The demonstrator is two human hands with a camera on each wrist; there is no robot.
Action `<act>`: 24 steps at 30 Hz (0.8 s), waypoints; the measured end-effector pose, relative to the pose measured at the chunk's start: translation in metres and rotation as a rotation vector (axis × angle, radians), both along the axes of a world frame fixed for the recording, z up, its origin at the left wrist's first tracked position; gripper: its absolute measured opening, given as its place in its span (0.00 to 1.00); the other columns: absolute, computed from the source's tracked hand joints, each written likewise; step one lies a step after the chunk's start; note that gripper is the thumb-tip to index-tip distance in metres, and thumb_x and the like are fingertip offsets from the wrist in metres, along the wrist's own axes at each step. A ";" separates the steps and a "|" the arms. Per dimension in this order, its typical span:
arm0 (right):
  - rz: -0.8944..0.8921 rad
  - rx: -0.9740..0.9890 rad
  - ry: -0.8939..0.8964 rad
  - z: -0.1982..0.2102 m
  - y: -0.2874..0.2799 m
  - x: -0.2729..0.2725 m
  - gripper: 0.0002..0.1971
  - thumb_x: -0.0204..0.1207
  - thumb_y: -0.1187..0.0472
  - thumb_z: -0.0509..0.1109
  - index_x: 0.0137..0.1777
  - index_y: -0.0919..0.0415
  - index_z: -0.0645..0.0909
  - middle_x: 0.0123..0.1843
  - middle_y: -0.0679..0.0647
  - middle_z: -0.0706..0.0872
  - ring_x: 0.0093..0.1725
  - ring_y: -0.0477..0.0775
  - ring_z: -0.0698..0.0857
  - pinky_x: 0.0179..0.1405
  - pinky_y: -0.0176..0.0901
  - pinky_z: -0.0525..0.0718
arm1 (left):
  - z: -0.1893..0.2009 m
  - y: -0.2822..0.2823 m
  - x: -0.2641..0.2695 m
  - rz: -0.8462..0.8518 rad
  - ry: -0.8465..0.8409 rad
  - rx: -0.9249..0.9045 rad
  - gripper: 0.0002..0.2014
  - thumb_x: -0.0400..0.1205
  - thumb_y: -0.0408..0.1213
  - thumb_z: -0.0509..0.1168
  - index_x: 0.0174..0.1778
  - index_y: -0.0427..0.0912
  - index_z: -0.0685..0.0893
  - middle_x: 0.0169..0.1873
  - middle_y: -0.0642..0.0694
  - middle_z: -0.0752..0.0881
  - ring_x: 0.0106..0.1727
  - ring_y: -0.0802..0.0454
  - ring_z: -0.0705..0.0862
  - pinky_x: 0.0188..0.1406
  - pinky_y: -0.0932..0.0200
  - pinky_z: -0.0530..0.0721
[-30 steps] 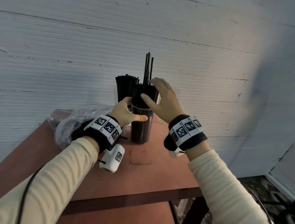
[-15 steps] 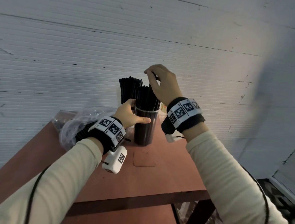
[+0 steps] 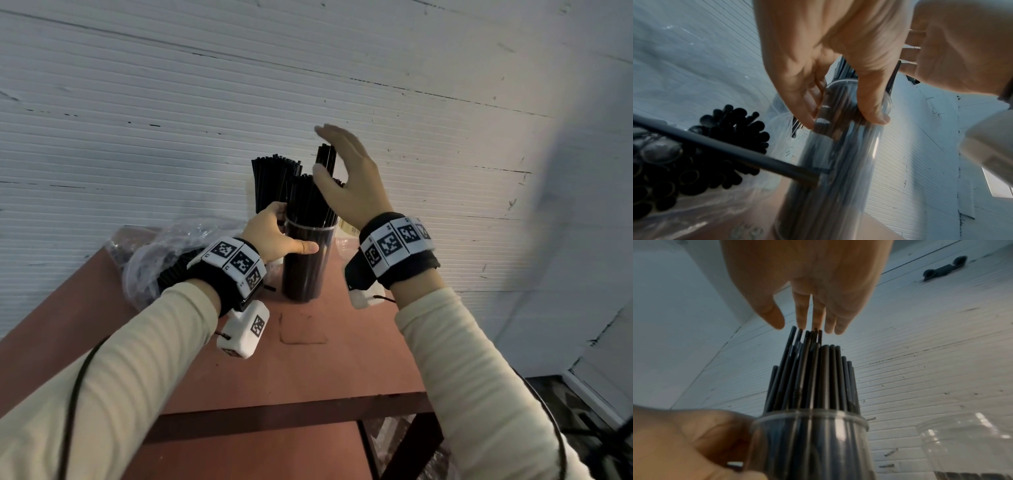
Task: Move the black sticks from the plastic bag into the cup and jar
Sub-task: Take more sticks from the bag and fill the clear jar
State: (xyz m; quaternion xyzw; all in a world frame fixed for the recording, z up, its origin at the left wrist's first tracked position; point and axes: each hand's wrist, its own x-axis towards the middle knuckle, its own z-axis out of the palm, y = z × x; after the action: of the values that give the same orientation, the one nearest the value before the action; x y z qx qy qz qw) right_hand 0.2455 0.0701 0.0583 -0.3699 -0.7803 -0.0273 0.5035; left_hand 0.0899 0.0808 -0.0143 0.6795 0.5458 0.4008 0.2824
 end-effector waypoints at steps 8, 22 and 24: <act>0.012 -0.163 0.067 0.024 0.003 0.003 0.10 0.74 0.68 0.72 0.52 0.55 0.87 0.50 0.44 0.87 0.43 0.48 0.86 0.48 0.36 0.85 | 0.002 -0.002 -0.001 -0.007 -0.019 0.003 0.46 0.62 0.45 0.84 0.75 0.44 0.71 0.66 0.50 0.81 0.67 0.50 0.79 0.72 0.52 0.75; -0.091 -0.206 0.184 0.022 0.005 0.006 0.08 0.71 0.65 0.76 0.48 0.53 0.90 0.45 0.48 0.89 0.41 0.51 0.90 0.50 0.43 0.89 | 0.002 -0.002 -0.001 -0.019 -0.004 0.016 0.45 0.62 0.45 0.84 0.74 0.45 0.72 0.66 0.50 0.81 0.66 0.50 0.80 0.71 0.48 0.76; -0.109 -0.205 0.169 0.023 0.008 0.008 0.08 0.71 0.65 0.77 0.49 0.54 0.90 0.45 0.48 0.89 0.40 0.47 0.89 0.49 0.36 0.88 | 0.001 -0.002 -0.001 -0.020 -0.011 0.017 0.45 0.62 0.45 0.84 0.74 0.45 0.72 0.67 0.50 0.80 0.66 0.50 0.79 0.70 0.50 0.76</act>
State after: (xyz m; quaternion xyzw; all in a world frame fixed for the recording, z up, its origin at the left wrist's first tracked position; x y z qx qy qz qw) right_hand 0.2530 0.0779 0.0816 -0.4621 -0.7126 0.0564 0.5249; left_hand 0.0887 0.0787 -0.0131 0.6850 0.5340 0.4064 0.2836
